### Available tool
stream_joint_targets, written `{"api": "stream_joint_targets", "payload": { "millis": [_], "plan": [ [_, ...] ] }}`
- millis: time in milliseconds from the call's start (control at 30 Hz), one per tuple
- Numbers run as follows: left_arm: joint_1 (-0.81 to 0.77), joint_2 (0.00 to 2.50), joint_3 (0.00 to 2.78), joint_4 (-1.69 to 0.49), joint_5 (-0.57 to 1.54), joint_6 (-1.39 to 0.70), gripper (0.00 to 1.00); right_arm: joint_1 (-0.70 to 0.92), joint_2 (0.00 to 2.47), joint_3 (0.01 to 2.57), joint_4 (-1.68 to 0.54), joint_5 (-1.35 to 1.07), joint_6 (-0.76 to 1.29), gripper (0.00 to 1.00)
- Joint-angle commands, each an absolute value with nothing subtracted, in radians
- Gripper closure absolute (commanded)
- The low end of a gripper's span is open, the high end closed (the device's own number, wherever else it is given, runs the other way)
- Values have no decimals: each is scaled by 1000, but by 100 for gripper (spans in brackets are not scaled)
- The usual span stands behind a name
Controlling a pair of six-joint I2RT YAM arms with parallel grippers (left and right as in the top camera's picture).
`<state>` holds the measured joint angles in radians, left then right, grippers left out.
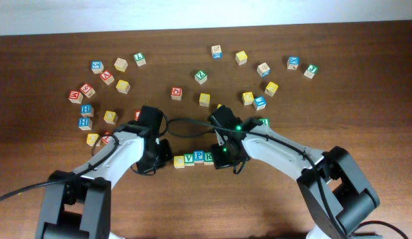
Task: Spell out CVPR
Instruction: 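Lift the right gripper away and move the left gripper over the row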
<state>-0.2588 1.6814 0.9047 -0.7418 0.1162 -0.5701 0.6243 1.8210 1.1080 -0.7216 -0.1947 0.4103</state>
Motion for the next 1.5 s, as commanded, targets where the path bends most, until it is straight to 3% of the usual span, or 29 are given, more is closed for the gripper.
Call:
{"api": "stream_joint_targets", "payload": {
  "millis": [0,233,400,567,700,1200,1467],
  "plan": [
    [-259,1634,1004,-825,0,-579,100,619,1818,1237,-826,-95,400,96],
    [-310,1584,981,-953,208,-590,100,620,1819,1369,-794,-101,401,95],
    [-419,1586,872,-838,214,-716,100,537,1822,1369,-751,-135,457,94],
    [-426,1588,834,-751,180,-719,100,386,1822,1369,-786,-311,370,96],
    [-426,1588,833,-702,160,-718,100,351,1822,1369,-819,-311,344,96],
    [-426,1588,833,-685,170,-716,100,347,1822,1368,-827,-311,344,96],
    [-397,1475,912,-750,165,-614,100,356,1824,1345,-881,-311,345,96]
  ]
}}
